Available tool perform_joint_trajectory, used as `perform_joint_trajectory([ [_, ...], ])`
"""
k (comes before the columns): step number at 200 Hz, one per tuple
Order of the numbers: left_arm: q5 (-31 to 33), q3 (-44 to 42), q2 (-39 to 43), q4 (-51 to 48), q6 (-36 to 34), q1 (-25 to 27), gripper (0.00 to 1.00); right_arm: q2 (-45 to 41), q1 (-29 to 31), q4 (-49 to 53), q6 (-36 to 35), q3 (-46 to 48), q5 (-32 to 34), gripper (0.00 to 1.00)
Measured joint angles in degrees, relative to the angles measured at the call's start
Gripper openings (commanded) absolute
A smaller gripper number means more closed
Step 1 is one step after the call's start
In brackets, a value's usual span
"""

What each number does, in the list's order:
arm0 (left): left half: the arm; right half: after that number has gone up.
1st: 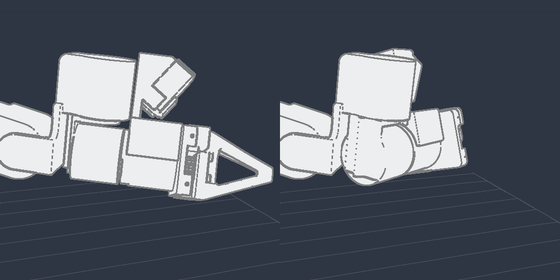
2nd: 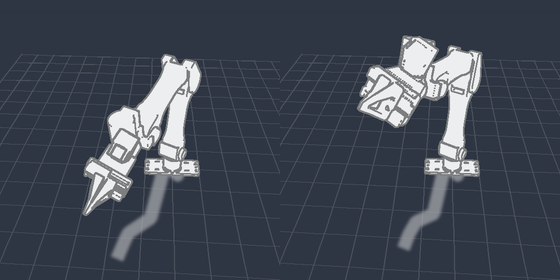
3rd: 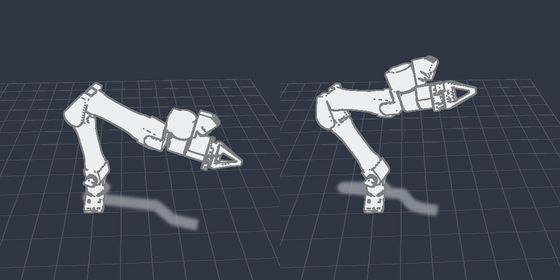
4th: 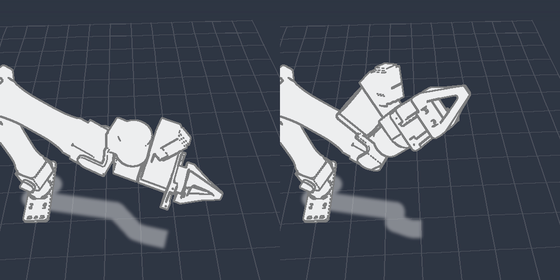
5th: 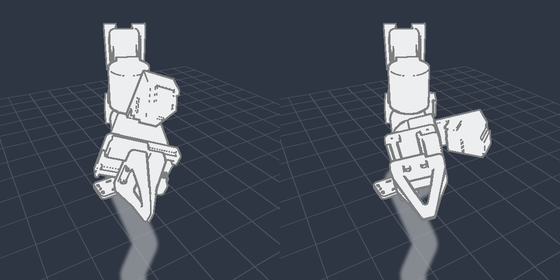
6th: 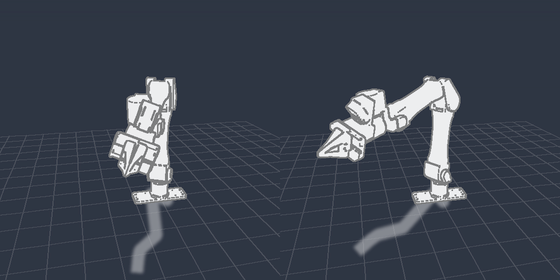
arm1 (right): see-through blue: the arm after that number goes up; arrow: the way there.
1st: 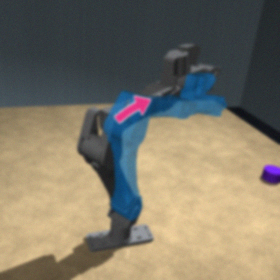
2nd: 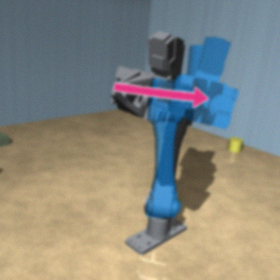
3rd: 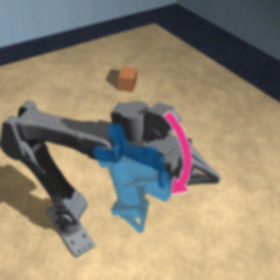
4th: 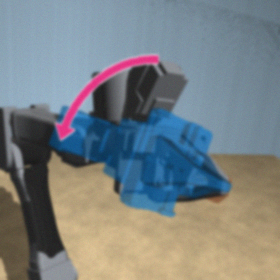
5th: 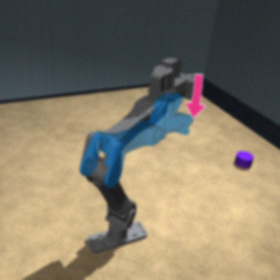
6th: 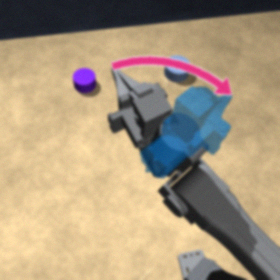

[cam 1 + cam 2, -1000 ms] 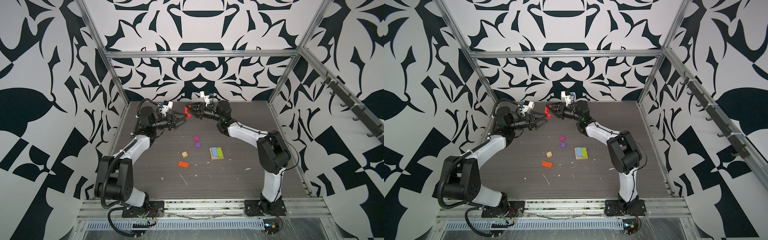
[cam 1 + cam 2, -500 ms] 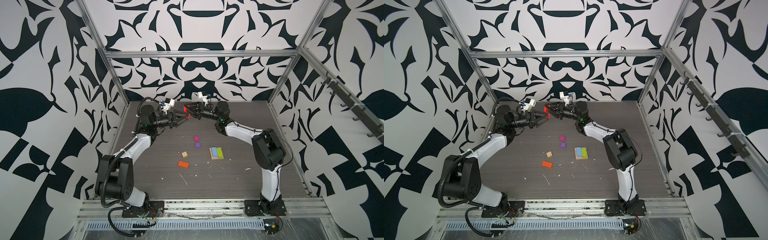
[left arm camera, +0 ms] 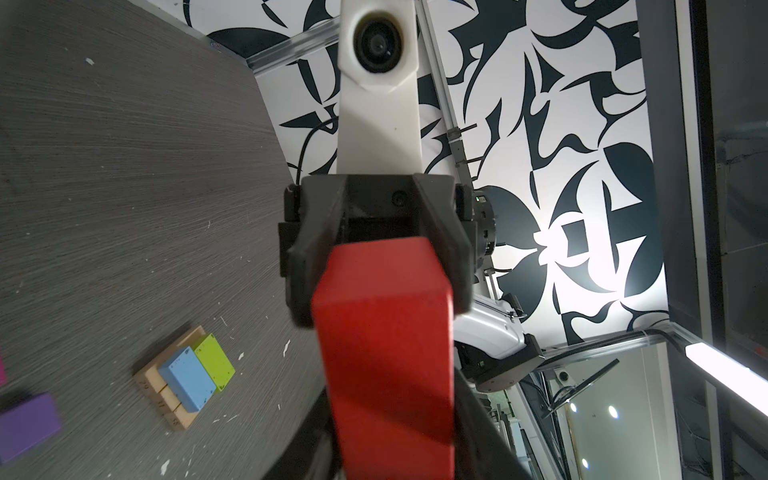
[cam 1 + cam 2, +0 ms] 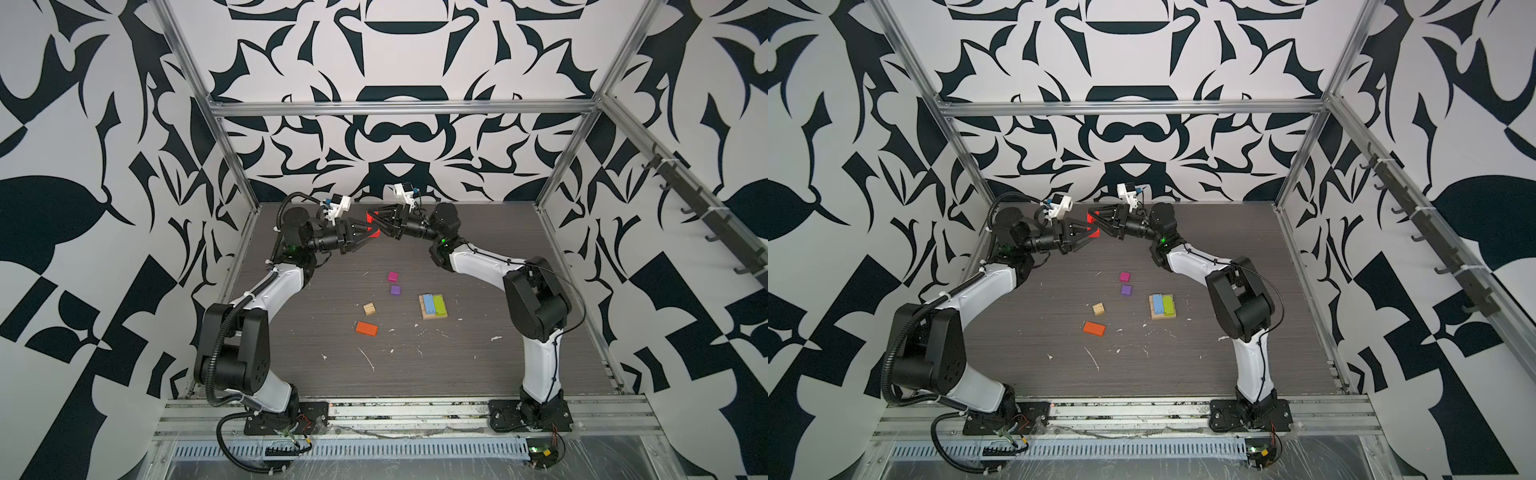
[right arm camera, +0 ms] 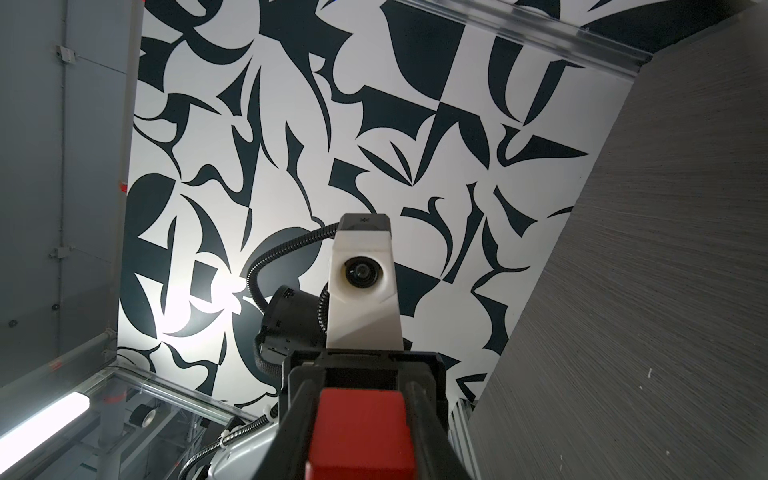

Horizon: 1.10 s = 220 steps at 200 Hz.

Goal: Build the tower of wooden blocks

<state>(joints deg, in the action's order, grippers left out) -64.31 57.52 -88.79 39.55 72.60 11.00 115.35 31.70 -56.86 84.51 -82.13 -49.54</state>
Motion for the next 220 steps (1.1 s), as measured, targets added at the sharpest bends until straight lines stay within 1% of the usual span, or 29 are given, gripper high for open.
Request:
perform_joint_trajectory([
  [10,0.0,0.1,0.0,-0.2,0.3,0.0,0.3,0.0,0.0,-0.3,-0.2,0.0,0.1,0.33],
  [17,0.0,0.2,0.0,-0.4,0.3,0.0,0.27,0.0,0.0,-0.5,-0.2,0.0,0.1,0.34],
  [39,0.0,0.7,0.0,-1.8,-0.5,0.0,0.21,0.0,0.0,-0.6,-0.2,0.0,0.2,0.36],
  [53,0.1,0.7,0.0,-2.9,-1.2,0.2,0.17,0.0,0.0,-0.4,-0.7,0.2,0.2,0.42],
  [79,0.5,0.8,0.5,-8.1,-4.2,0.4,0.16,-0.3,0.0,2.6,-3.5,0.7,0.5,0.53],
  [93,1.0,0.9,1.6,-12.6,-7.0,0.6,0.16,-0.9,-0.3,6.0,-5.7,1.3,0.8,0.54],
  [122,2.4,2.4,3.8,-24.5,-15.0,1.0,0.16,-4.1,-1.0,12.7,-10.2,2.9,1.3,0.57],
  [157,4.0,3.7,5.8,-34.8,-23.5,2.4,0.16,-8.6,-4.4,17.2,-13.3,6.3,1.8,0.59],
  [195,8.0,5.2,5.8,-45.2,-32.1,5.9,0.16,-14.1,-8.6,24.7,-18.0,11.1,2.0,0.6],
  [220,11.3,8.3,5.2,-51.7,-38.3,9.2,0.16,-19.1,-11.1,31.5,-23.0,14.2,2.4,0.6],
])
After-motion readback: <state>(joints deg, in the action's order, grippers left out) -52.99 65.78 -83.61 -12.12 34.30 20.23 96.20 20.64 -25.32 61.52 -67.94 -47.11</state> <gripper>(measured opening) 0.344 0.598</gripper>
